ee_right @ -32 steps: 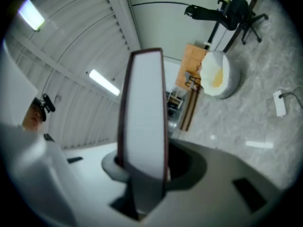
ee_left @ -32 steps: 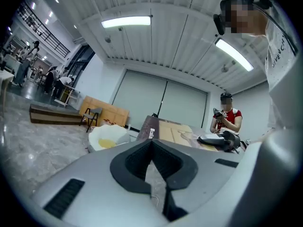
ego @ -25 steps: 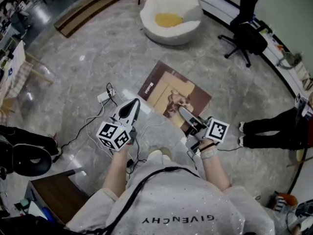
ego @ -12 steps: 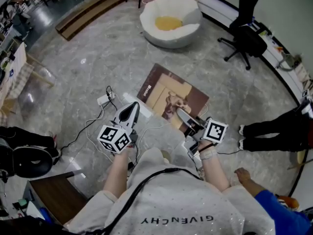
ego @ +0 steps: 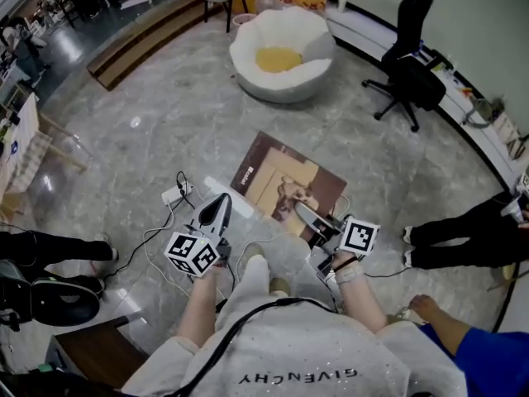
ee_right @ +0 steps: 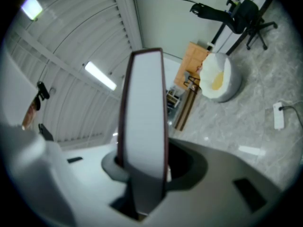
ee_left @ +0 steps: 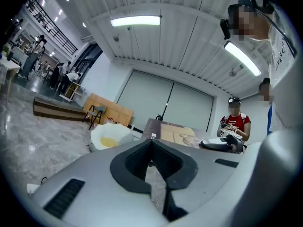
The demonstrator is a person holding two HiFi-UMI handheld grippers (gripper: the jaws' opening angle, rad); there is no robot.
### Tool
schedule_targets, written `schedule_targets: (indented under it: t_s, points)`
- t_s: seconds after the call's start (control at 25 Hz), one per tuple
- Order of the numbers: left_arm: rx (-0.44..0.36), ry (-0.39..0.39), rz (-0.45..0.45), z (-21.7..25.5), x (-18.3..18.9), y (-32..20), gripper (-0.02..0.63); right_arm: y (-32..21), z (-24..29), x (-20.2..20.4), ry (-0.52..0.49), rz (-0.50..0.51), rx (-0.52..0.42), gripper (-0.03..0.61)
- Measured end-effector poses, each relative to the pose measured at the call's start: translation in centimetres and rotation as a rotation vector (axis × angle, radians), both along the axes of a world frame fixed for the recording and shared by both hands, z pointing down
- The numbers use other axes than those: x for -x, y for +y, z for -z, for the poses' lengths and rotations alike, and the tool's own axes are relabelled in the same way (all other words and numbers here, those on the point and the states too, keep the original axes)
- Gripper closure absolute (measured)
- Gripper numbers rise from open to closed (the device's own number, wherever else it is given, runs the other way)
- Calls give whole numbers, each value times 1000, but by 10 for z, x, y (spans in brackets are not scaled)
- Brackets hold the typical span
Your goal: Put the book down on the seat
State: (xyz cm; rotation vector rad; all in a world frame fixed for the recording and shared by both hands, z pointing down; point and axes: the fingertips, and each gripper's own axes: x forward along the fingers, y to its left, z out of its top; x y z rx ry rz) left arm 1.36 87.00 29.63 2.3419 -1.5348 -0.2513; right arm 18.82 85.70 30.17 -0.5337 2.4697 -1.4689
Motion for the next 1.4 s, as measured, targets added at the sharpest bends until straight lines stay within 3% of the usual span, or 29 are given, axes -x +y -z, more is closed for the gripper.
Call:
schedule_targets:
  t_s: [0.72,1.08,1.4]
  points:
    - [0,14,-52,-4,89,-139,591,-133,-4,90,-27,-61,29,425]
    - [11,45,-32,-13,118,-188,591,-187,-8,120,-17,-41,30,425]
    - [7,37,-31,-15,157,-265,592,-265,-14,162,-28,-26,34,425]
